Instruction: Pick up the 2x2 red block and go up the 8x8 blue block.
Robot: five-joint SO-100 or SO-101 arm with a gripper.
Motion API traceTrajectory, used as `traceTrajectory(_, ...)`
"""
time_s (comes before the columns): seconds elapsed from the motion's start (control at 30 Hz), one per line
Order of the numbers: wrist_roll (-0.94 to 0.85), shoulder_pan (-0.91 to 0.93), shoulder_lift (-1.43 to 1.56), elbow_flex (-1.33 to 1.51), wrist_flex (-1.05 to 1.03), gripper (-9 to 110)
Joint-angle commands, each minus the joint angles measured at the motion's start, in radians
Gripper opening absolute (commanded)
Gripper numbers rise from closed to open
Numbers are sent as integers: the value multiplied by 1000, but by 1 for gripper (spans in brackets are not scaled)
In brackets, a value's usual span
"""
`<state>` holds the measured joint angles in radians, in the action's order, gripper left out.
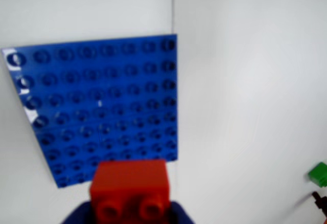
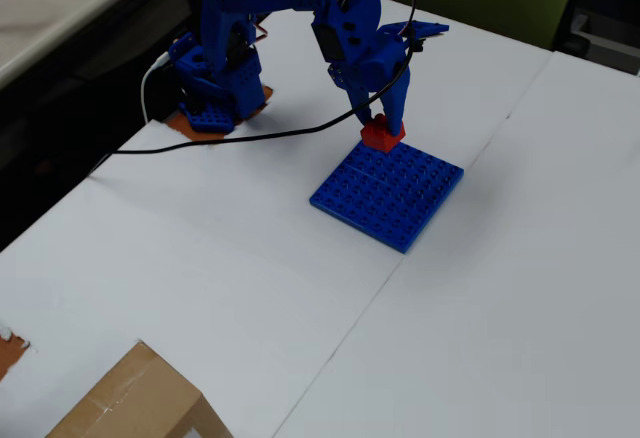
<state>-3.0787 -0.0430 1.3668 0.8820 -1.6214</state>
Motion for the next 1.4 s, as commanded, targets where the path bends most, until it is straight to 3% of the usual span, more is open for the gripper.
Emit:
traceTrajectory(0.0, -46, -18, 34, -9, 9, 1)
traceTrajectory(1.17, -112, 2, -17, -48, 2, 0)
traceTrajectory(1.37, -133, 25, 31, -49, -84, 0)
